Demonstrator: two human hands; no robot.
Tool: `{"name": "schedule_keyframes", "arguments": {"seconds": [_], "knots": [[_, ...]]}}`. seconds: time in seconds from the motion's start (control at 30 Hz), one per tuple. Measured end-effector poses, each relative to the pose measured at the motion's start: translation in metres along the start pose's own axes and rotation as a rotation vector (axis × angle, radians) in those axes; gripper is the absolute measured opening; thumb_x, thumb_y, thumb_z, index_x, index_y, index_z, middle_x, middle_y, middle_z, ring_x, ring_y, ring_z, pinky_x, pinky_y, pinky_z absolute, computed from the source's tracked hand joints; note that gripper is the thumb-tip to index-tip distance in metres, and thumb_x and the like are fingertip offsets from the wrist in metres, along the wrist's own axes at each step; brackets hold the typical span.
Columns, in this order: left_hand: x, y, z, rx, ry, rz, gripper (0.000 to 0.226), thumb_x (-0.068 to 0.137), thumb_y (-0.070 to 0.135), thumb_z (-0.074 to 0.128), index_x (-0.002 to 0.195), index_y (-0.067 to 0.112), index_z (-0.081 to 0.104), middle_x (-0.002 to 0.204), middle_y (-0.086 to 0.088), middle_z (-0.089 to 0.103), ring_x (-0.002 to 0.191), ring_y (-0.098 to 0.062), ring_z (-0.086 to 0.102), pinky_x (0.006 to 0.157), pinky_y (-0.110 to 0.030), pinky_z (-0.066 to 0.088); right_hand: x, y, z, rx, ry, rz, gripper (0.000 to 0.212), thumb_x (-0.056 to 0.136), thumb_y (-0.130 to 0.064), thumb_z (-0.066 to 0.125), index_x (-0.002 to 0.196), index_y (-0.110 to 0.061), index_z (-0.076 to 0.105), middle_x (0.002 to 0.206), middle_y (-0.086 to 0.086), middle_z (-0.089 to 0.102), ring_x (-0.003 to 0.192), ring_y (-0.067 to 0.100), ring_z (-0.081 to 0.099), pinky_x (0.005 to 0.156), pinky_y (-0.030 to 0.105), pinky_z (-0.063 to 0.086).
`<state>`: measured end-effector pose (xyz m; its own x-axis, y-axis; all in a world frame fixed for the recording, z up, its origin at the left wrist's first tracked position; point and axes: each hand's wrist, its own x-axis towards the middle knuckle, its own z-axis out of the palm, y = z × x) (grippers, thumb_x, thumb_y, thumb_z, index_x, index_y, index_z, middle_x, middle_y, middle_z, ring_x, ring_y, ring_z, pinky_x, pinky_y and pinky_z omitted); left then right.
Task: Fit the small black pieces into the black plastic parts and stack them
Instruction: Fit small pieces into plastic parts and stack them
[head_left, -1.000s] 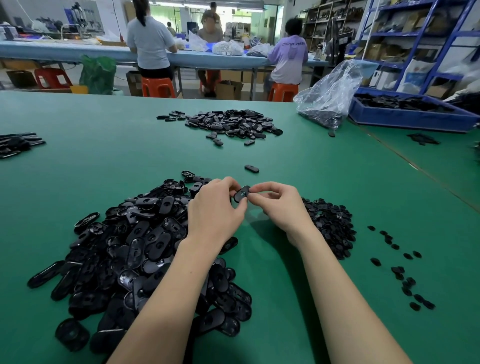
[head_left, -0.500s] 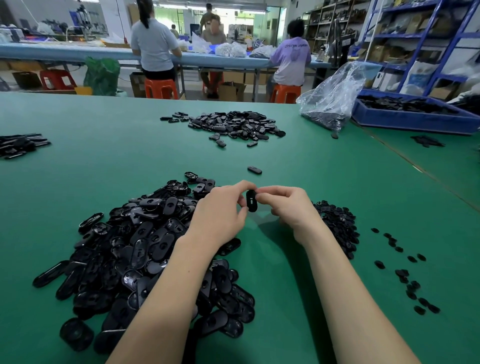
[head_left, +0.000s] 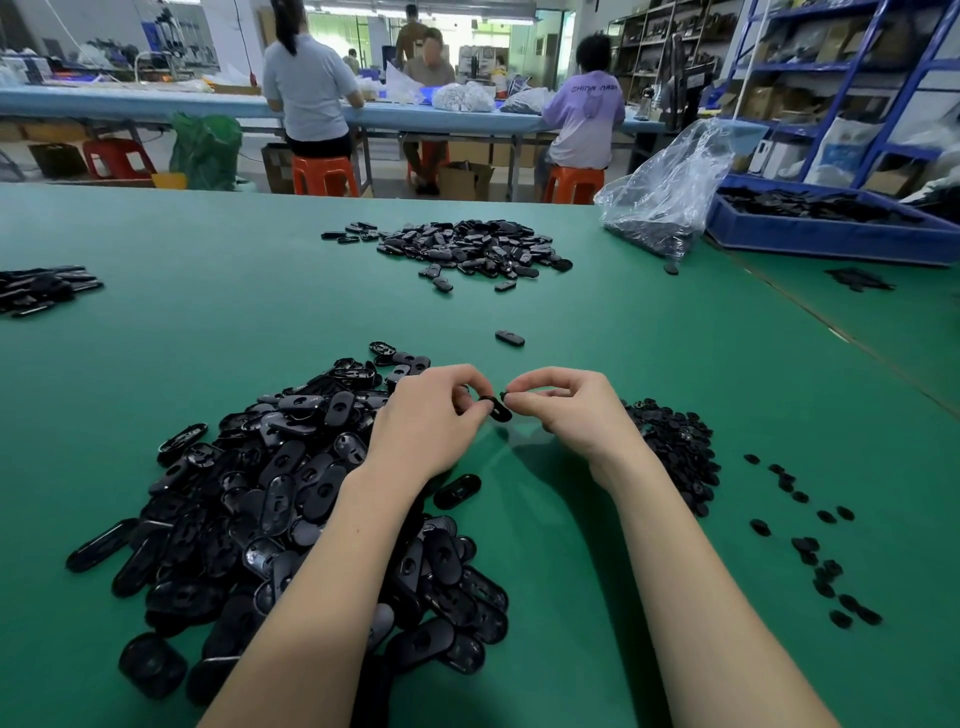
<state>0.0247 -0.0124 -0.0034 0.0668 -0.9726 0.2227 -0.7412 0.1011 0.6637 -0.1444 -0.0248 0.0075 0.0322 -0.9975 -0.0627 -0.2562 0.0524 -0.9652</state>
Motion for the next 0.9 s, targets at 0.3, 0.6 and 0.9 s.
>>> {"name": "schedule_keyframes", "arguments": {"seconds": [0.3,0.6,0.9], "knots": [[0.0,0.0035,-0.0002,-0.099,0.043,-0.035,0.014,0.086,0.027,0.071,0.091,0.04,0.074,0.075,0.019,0.071,0.078,-0.002,0.069,0.086,-0.036,0.057,0.003,0.0041,0.0017,-0.085,0.031,0.046,0.004,0.079,-0.021,0.083,0.08,-0.024,0.08,0.073,-0.006,0.073,0.056,0.001,0.051,0.062,0.022,0.04],[-0.0014,0.0102,-0.0036,-0.135,0.024,-0.05,0.014,0.085,0.023,0.07,0.088,0.036,0.077,0.068,0.025,0.07,0.075,0.007,0.067,0.084,-0.031,0.058,0.0041,0.0037,0.005,-0.115,0.053,0.015,0.011,0.076,-0.027,0.087,0.071,-0.026,0.077,0.083,-0.002,0.077,0.079,0.012,0.066,0.067,0.025,0.044],[-0.0005,0.0079,-0.0073,-0.232,-0.007,-0.05,0.016,0.088,0.014,0.067,0.091,0.026,0.077,0.076,0.012,0.075,0.068,0.005,0.067,0.066,-0.01,0.049,0.0032,0.002,0.005,-0.188,0.09,-0.008,0.02,0.074,-0.042,0.089,0.086,-0.032,0.076,0.075,-0.012,0.072,0.064,0.002,0.062,0.061,0.024,0.045]]}}
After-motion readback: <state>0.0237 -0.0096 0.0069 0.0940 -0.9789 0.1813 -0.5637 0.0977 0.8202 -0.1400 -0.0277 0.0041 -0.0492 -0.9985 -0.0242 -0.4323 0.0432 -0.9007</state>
